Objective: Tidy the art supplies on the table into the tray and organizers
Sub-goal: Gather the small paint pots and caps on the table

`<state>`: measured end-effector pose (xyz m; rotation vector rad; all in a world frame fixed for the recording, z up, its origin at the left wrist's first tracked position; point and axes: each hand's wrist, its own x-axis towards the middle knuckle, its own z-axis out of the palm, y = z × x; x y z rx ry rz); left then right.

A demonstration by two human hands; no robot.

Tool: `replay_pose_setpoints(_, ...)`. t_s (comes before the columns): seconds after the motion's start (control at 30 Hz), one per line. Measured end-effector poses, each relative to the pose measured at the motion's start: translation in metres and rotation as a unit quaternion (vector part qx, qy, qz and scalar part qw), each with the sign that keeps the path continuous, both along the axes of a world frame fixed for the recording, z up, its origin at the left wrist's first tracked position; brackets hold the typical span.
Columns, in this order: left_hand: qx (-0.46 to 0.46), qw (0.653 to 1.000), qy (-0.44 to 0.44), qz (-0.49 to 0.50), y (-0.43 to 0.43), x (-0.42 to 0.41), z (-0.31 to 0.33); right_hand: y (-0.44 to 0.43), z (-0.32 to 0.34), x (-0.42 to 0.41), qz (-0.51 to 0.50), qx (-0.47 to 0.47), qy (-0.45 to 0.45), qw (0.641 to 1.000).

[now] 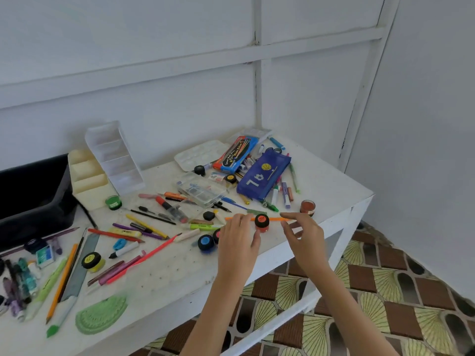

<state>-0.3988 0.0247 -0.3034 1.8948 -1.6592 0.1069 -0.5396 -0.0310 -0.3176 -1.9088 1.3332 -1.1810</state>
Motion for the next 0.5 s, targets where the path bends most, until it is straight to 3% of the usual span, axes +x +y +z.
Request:
replay_pose_setpoints(0.27, 0.025, 0.999, 0.028, -0.018, -0.037, -0.014, -0.026, -0.038, -0.011, -0.034, -0.075, 0.056, -0.049, 0.994)
replay_pose_setpoints(0.5, -0.04, 0.991, 0.125, 0.009, -0.049, -0.043, -0.022, -0.062, -0.02, -0.046, -0.101, 0.077, -0.025, 0.992)
